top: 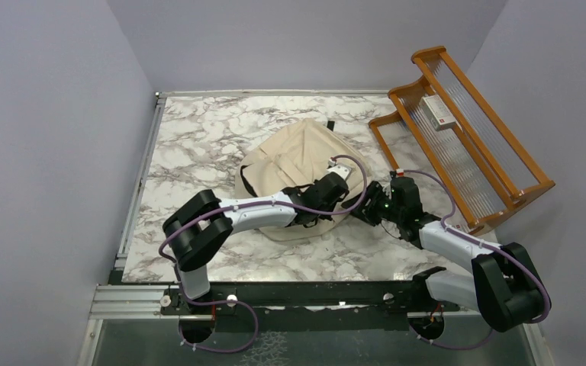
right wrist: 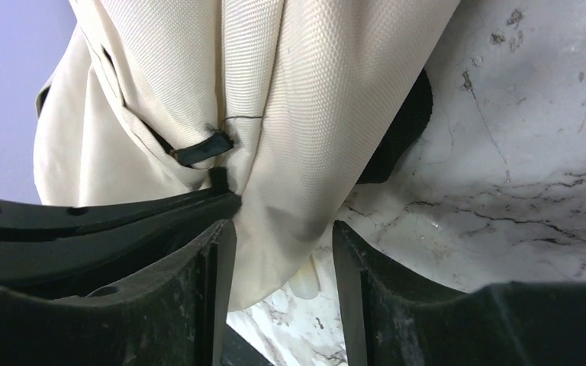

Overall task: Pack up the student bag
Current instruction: Zip the student bag at the center of the board.

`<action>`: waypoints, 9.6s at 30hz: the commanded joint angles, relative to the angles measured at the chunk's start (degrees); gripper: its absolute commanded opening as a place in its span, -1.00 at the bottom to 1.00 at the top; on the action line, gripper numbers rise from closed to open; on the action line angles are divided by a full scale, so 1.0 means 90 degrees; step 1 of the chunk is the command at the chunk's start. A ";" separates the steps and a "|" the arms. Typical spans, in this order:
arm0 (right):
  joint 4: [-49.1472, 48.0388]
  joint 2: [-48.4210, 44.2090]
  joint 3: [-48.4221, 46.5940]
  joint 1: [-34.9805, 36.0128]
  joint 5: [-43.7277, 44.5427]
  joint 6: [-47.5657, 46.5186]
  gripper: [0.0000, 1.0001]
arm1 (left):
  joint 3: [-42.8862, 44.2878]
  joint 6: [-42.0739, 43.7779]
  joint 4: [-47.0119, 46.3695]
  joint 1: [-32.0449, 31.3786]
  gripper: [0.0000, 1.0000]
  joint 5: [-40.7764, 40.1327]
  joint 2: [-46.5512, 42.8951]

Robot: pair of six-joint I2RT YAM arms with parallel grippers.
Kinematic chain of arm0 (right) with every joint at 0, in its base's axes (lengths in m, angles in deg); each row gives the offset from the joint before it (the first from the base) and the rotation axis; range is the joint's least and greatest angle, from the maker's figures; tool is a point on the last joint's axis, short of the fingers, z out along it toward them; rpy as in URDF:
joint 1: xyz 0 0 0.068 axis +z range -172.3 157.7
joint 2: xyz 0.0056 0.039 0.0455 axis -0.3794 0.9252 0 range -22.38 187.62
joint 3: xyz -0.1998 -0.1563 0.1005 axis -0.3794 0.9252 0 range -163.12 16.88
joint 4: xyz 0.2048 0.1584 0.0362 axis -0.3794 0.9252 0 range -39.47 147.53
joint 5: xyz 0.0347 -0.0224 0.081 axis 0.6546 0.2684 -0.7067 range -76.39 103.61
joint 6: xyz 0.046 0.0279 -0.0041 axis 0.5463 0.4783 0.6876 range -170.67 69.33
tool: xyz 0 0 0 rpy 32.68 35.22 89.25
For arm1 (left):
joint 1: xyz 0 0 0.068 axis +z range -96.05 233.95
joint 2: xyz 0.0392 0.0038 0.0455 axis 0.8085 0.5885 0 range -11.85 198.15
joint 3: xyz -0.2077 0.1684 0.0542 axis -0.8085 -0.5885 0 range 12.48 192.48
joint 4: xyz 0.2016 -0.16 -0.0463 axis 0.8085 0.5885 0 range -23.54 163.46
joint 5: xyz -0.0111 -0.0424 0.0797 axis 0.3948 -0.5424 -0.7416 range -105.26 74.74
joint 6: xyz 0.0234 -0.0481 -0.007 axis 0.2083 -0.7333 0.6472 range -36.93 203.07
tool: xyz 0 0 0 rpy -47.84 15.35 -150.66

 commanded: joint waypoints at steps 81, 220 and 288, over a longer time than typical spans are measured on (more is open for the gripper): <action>0.2730 -0.1403 -0.1677 -0.0903 -0.0557 -0.2542 0.17 | -0.2743 -0.1700 -0.0109 0.0433 0.50 -0.0112 -0.5882; 0.1544 -0.0342 -0.2196 0.2632 -0.1719 -0.9885 -0.99 | -0.2378 0.0884 -0.1057 0.3903 -1.00 0.0185 -0.4219; 0.0178 0.2085 -0.3740 0.3701 -0.1530 -0.6204 -0.99 | -0.2479 0.0584 -0.1374 0.4320 -1.00 0.2297 -0.3924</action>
